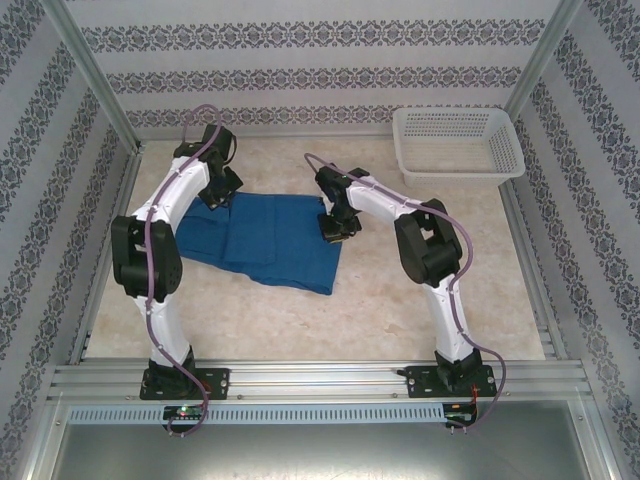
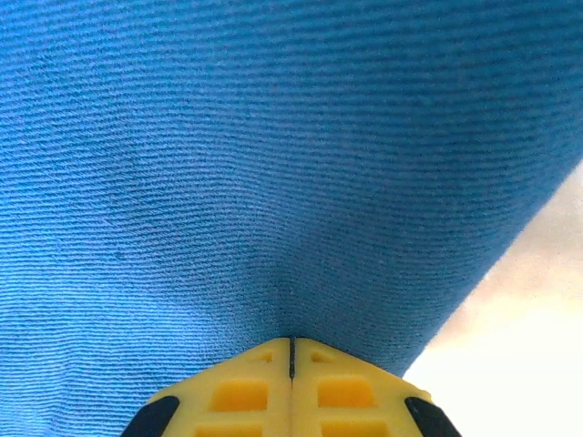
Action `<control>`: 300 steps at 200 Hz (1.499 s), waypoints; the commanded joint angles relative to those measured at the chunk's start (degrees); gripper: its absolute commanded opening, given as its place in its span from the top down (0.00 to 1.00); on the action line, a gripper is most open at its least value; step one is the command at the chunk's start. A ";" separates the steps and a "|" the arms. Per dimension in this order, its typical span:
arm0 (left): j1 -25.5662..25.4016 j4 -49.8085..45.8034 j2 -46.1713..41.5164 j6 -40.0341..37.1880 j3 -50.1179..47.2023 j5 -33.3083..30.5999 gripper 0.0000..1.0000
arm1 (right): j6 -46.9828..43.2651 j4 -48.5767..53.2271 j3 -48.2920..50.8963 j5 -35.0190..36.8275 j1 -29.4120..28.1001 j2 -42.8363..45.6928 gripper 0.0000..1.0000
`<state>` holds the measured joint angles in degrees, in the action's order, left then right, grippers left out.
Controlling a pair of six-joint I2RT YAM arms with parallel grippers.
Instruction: Roll up the long pants
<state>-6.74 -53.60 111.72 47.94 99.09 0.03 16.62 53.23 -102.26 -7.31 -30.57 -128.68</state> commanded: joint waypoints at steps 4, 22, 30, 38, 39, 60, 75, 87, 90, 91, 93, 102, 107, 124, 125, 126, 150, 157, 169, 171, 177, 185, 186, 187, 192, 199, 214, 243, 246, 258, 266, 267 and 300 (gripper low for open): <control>-0.10 -2.81 0.47 -2.60 3.69 -0.11 1.00 | -3.66 9.64 0.61 15.00 0.51 0.36 1.00; 0.12 -3.42 0.43 -3.60 4.59 -0.36 1.00 | -4.72 12.85 1.80 23.25 3.13 2.04 1.00; 0.19 -3.60 0.43 -3.86 4.79 -0.55 1.00 | -5.25 13.36 3.29 25.83 4.92 3.26 1.00; 0.33 -3.70 0.45 -4.01 4.86 -0.65 1.00 | -5.54 13.47 4.96 28.07 6.80 4.83 1.00; 0.42 -3.70 0.48 -4.05 4.87 -0.60 1.00 | -5.54 13.47 5.14 28.19 7.13 5.06 1.00; 0.75 -3.61 0.59 -4.09 4.89 -0.23 1.00 | -5.37 13.19 8.38 31.29 11.99 9.90 1.00; 0.81 -3.53 0.62 -4.24 4.89 0.38 1.00 | -4.68 13.39 8.92 31.14 13.81 13.16 1.00; 0.80 -3.78 0.69 -4.42 4.97 0.66 1.00 | -3.48 11.66 9.55 25.40 13.79 16.58 1.00; 0.92 -3.79 0.71 -4.48 4.97 0.68 1.00 | -3.17 10.85 9.74 23.35 13.45 17.63 1.00; 0.93 -3.83 0.70 -4.50 4.97 0.72 1.00 | -2.95 10.72 9.90 22.58 13.40 17.96 1.00; 0.87 -3.87 0.74 -4.52 4.97 0.73 1.00 | -2.48 9.97 10.13 21.24 13.11 18.58 1.00; 0.94 -4.22 0.65 -4.69 5.05 0.48 1.00 | -0.45 7.04 10.94 15.68 11.55 21.05 1.00; 0.91 -4.51 0.68 -4.85 5.19 0.07 1.00 | 0.80 5.13 11.39 12.65 10.22 22.06 1.00; 1.02 -6.37 0.48 -4.94 5.87 -3.37 1.00 | 4.68 -0.80 11.72 5.48 4.97 22.47 1.00; 1.02 -6.49 0.45 -4.91 5.91 -3.50 1.00 | 4.80 -1.04 11.68 5.17 4.63 22.36 1.00; 1.07 -6.59 0.48 -4.89 5.97 -3.61 1.00 | 4.99 -1.21 11.57 4.79 4.33 22.21 1.00; 1.64 -7.17 0.00 -5.14 5.94 -3.79 1.00 | 8.22 -4.17 8.40 -0.19 -0.93 16.48 1.00; 1.71 -7.47 -0.11 -5.18 5.96 -3.97 1.00 | 8.87 -4.23 7.07 -0.96 -1.82 14.36 1.00; 1.99 -7.74 -0.42 -4.97 5.81 -4.27 1.00 | 9.11 -4.44 5.13 -2.39 -3.05 10.92 1.00; 1.99 -7.68 -0.44 -4.97 5.78 -4.28 1.00 | 9.17 -4.52 4.83 -2.30 -3.26 10.38 1.00; 2.17 -7.73 -0.52 -4.92 5.69 -4.25 1.00 | 9.37 -4.79 4.20 -2.68 -3.67 8.94 1.00; 2.33 -7.63 -0.64 -4.84 5.43 -4.12 1.00 | 9.51 -5.19 3.21 -3.57 -3.97 7.15 1.00; 2.38 -7.60 -0.63 -4.81 5.42 -4.05 1.00 | 9.54 -5.30 3.12 -3.62 -4.01 6.87 1.00; 2.36 -7.54 -0.63 -4.80 5.37 -4.06 1.00 | 9.55 -5.36 3.03 -3.74 -4.08 6.61 1.00; 2.45 -7.48 -0.66 -4.79 5.26 -4.03 1.00 | 9.85 -5.71 2.71 -4.09 -4.25 5.49 1.00; 2.45 -7.49 -0.74 -4.79 5.11 -3.93 1.00 | 10.09 -6.32 2.30 -4.51 -4.33 4.06 1.00; 2.64 -7.36 -0.68 -4.83 4.99 -3.61 1.00 | 9.76 -5.81 1.45 -4.75 -4.57 1.14 1.00; 3.02 -7.48 -0.80 -5.49 4.83 -3.64 1.00 | 7.46 -0.84 1.53 -0.80 -2.96 -1.50 1.00; 3.06 -7.50 -0.82 -5.54 4.81 -3.64 1.00 | 7.13 -0.19 1.68 -0.18 -2.69 -1.54 1.00; 3.49 -7.49 -0.97 -5.58 4.56 -3.55 1.00 | 5.70 1.44 3.21 2.10 -1.18 -0.89 1.00; 3.74 -7.26 -0.89 -5.67 4.11 -3.31 1.00 | 4.77 2.43 4.26 3.85 -0.23 -0.19 1.00; 3.79 -7.24 -0.89 -5.67 4.10 -3.25 1.00 | 4.62 2.55 4.44 4.22 -0.17 -0.09 1.00; 4.88 -6.08 -1.24 -5.49 2.41 -1.99 1.00 | 1.02 5.38 10.04 10.54 3.70 2.40 1.00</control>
<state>-3.14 -58.89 112.14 43.48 103.04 -2.57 21.45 49.63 -97.89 -7.70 -31.31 -126.37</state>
